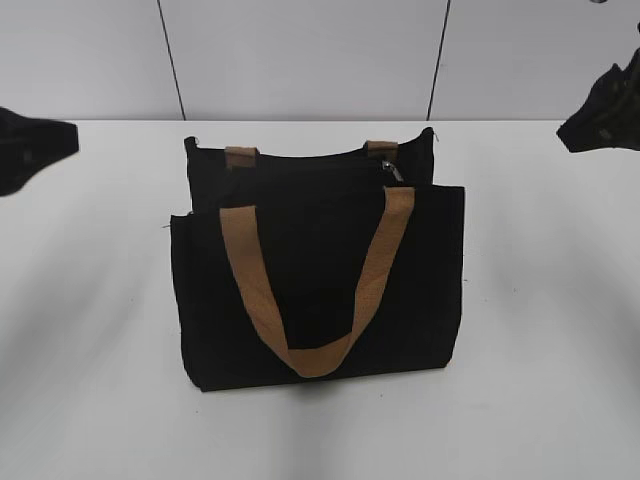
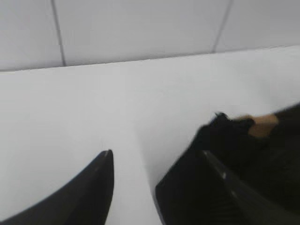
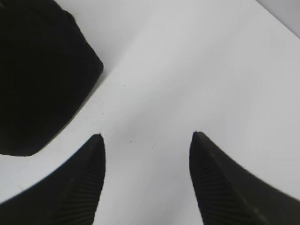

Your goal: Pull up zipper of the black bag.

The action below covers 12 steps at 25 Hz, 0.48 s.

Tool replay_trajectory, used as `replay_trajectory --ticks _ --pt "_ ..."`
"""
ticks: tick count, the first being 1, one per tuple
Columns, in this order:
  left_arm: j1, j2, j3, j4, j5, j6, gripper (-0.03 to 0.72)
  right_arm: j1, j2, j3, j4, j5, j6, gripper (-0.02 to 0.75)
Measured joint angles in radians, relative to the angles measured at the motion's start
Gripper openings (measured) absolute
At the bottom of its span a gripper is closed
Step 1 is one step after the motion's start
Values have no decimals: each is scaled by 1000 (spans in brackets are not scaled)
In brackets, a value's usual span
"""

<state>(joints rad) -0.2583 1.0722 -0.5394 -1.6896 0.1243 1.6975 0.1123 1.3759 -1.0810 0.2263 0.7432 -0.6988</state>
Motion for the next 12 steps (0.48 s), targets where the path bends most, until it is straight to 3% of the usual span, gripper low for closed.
replay_trajectory --ticks 4,12 --pt "0 0 -59 -43 -205 -60 417 0 0 0 -54 -3 103 448" --pt "16 2 -194 -48 -688 -65 412 0 0 0 -64 -21 140 448"
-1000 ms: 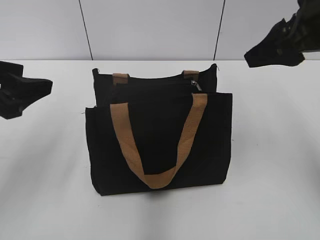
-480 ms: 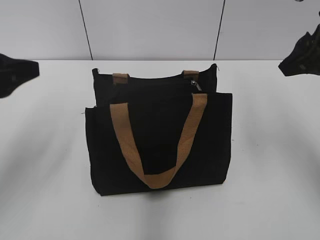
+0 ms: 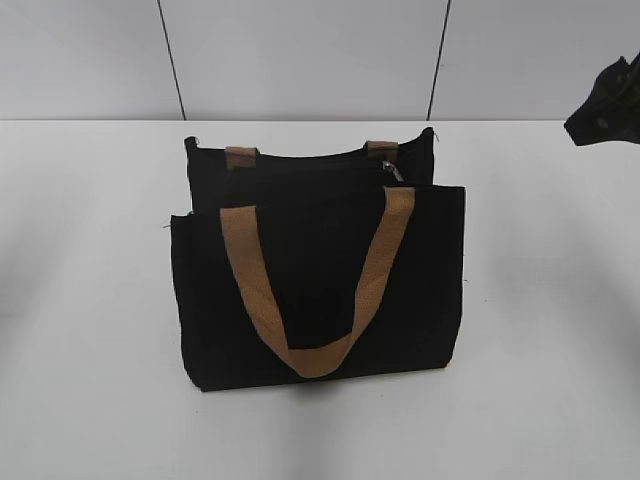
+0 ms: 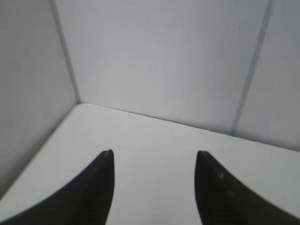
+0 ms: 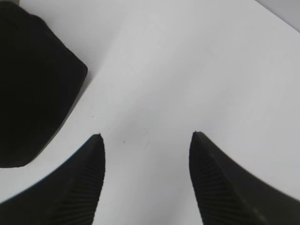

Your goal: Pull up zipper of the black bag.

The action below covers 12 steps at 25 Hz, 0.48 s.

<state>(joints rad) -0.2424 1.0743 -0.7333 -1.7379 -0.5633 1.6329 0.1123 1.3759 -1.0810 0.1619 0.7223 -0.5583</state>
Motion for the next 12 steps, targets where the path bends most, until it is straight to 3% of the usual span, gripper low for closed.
replay_trajectory --ticks 8,12 --pt "53 34 -17 -2 -89 3 374 0 0 0 0 -9 13 448" --pt "141 37 -17 -9 -63 -306 372 0 0 0 0 -13 19 448"
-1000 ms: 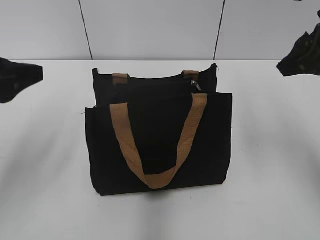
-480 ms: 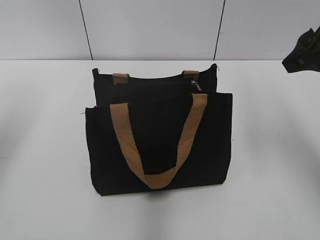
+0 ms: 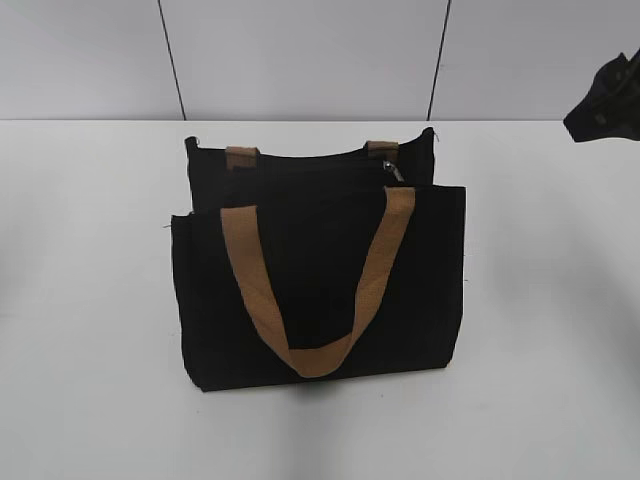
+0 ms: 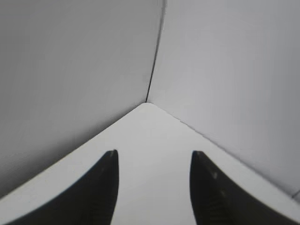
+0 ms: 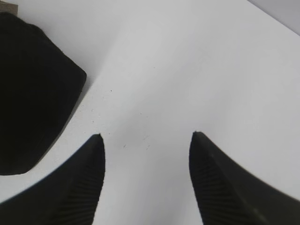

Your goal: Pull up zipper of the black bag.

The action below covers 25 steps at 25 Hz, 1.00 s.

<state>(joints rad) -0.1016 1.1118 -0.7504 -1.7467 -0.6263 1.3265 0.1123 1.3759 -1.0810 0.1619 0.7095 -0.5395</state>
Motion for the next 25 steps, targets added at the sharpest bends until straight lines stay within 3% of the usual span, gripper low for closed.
replay_trajectory --ticks 3,4,6,9,12,14,18,20,22,25 --pt "91 -12 -1 16 366 -64 372 0 0 0 0 -1 8 448" --pt "123 -9 -8 67 502 -70 372 0 0 0 0 -1 11 448" --pt "173 4 -37 215 818 -59 372 0 0 0 0 -1 18 448" --pt "201 20 -95 468 1183 100 372 0 0 0 0 -1 19 448" --pt "192 20 -138 760 1359 156 372 0 0 0 0 -1 23 448" --pt "192 20 -153 989 1342 -7 372 0 0 0 0 -1 30 448" --pt "192 21 -180 1612 1312 -742 371 0 -3 0 0 21 49 446" --pt "192 21 -202 1847 1372 -1075 371 0 -21 0 0 37 65 446" --pt "193 21 -230 1932 1437 -1222 371 0 -44 0 0 61 101 446" --pt "193 -1 -239 1882 1466 -1260 372 0 -89 0 0 132 165 445"
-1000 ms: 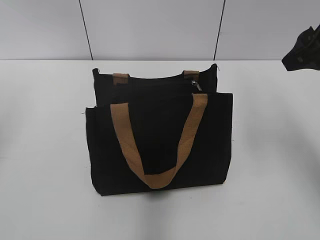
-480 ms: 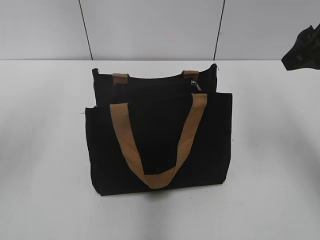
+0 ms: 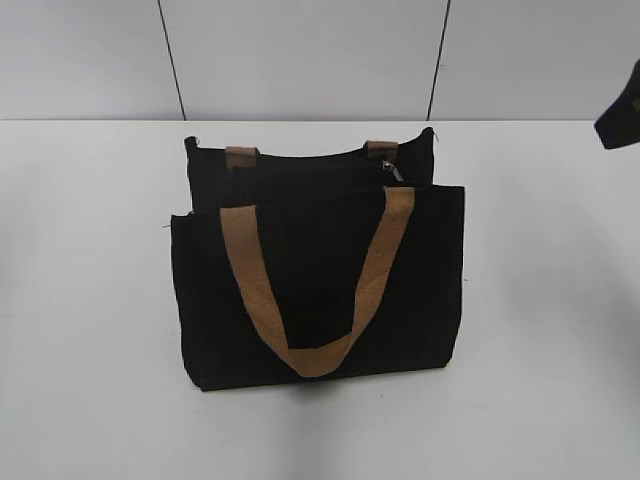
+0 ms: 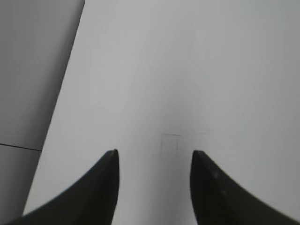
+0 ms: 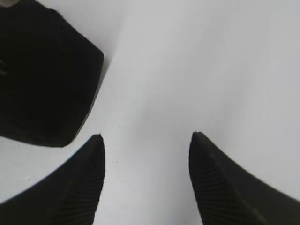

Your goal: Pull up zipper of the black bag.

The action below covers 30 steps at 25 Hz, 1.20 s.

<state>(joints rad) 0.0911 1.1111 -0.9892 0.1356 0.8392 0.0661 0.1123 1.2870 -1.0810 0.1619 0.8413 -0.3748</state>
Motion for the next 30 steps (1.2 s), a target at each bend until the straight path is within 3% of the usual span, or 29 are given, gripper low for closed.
replay_trajectory --ticks 4,7,11,16,24,30 --pt "-3 -104 46 -193 3 136 379 0 -56 2 0 146 69 442" --pt "-4 -228 150 -256 5 172 381 0 -119 49 0 187 114 431" --pt "-4 -457 299 -258 34 182 382 0 -274 240 0 177 144 424" --pt "-4 -700 399 -256 115 182 382 0 -553 444 0 173 152 422" --pt "-4 -927 422 -256 303 178 382 0 -847 544 0 171 162 422" --pt "-4 -1047 423 -256 325 154 381 0 -1032 569 1 187 162 417"
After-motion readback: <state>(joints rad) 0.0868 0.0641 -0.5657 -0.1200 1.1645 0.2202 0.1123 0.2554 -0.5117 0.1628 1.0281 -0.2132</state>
